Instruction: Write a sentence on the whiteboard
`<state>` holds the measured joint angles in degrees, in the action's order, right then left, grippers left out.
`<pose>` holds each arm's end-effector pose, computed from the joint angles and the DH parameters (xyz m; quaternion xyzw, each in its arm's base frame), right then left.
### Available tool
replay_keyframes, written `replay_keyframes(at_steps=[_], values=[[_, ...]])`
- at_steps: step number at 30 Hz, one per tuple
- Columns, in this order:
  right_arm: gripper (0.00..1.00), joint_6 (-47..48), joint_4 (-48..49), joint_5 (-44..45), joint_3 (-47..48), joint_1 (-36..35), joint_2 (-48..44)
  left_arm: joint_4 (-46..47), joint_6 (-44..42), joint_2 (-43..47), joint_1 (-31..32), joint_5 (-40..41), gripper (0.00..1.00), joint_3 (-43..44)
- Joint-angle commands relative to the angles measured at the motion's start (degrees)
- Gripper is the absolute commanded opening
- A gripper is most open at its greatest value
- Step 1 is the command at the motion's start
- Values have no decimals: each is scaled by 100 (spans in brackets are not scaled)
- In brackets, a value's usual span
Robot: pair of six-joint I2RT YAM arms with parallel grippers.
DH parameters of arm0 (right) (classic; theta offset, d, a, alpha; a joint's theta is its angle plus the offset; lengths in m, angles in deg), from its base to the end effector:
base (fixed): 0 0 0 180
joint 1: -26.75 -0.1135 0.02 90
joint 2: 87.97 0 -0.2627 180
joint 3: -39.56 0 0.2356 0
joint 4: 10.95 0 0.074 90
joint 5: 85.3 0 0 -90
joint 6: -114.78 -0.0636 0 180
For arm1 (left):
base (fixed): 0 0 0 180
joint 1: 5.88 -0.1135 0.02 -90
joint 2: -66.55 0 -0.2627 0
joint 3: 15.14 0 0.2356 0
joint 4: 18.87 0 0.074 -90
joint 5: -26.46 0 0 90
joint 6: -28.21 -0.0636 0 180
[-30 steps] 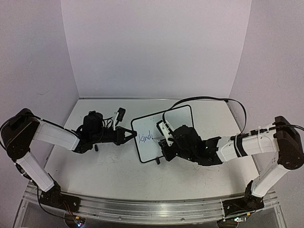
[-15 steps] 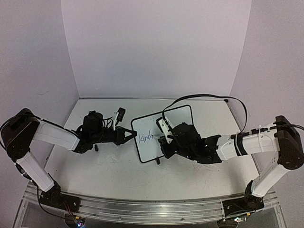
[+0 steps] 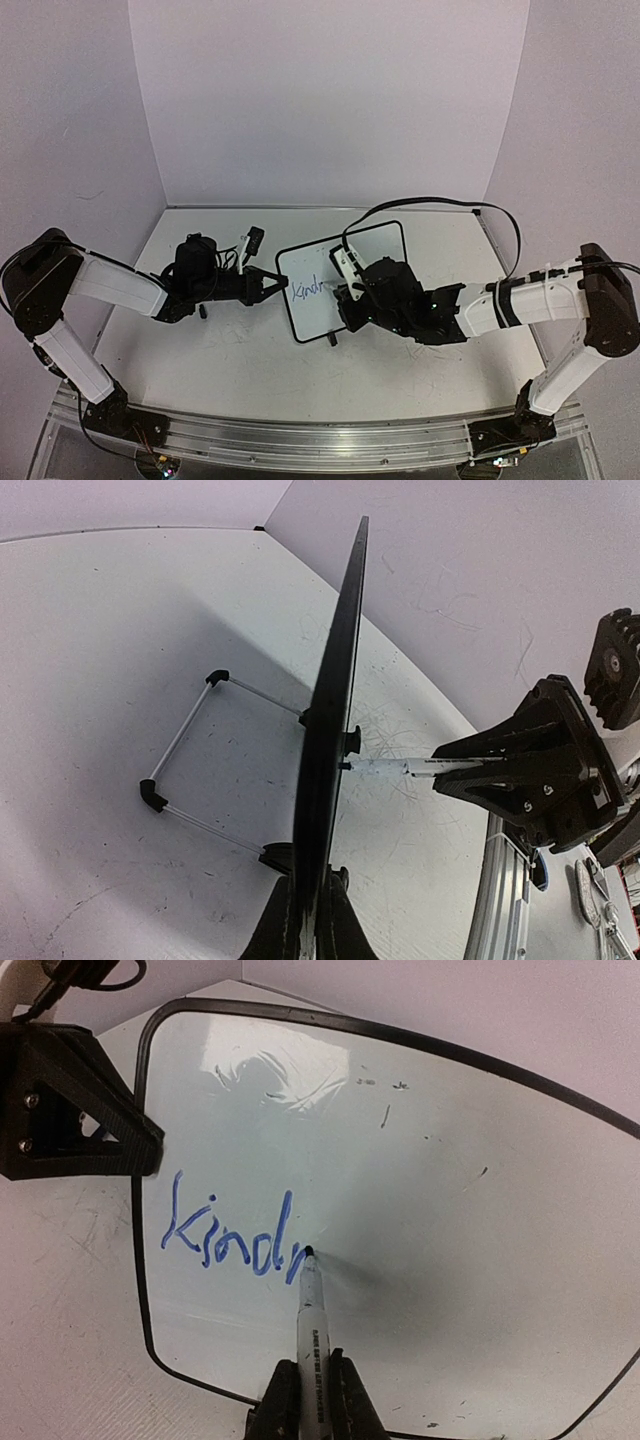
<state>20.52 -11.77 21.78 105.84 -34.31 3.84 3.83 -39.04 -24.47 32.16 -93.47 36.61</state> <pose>0.1914 0.3075 0.2147 -0.3308 0.7764 0.1752 0.5071 0.2410 -0.2289 0.1902 0.2560 0.7470 -0.4708 0.3934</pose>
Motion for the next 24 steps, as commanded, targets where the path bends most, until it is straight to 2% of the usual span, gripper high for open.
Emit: replay_keyframes(at_steps=[1,15,24], values=[[0,-46,25,255,121,66,21,-91,-15,181,-20,-39,0,-37],[0,-274,-84,-58,-295,50,26,-93,-15,199,-24,-22,0,-62],[0,-245,-119,11,-229,57,-21,-97,-8,190,-17,-21,0,-55]])
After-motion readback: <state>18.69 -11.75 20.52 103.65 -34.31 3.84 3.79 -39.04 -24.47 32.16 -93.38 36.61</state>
